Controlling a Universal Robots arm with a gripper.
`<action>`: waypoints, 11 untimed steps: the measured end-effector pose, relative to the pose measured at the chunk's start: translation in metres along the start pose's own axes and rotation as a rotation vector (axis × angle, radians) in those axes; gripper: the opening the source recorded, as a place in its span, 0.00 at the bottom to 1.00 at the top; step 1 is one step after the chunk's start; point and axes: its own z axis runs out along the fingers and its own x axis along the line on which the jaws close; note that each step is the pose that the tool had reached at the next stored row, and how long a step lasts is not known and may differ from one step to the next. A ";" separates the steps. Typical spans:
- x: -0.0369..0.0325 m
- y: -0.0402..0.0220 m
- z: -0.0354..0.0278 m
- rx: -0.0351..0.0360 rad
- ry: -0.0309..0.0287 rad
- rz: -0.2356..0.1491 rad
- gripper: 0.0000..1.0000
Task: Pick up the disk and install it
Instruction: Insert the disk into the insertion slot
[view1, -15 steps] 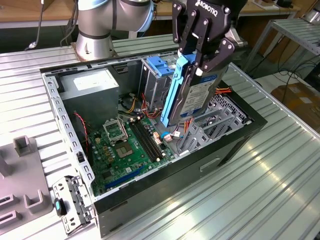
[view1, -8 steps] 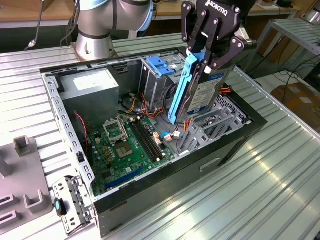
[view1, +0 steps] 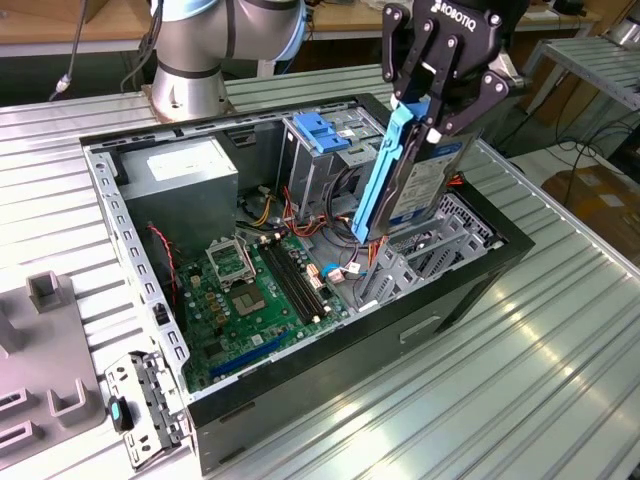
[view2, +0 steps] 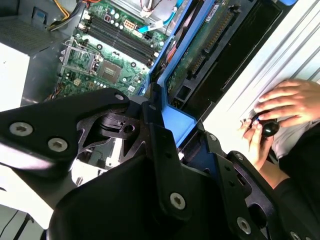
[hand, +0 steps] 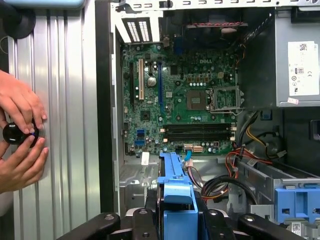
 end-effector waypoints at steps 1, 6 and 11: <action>-0.0001 -0.0020 0.0000 0.0000 0.0002 0.000 0.37; 0.0027 -0.0090 0.0007 0.0000 0.0011 0.000 0.37; 0.0091 -0.0137 0.0015 0.0001 0.0015 0.000 0.37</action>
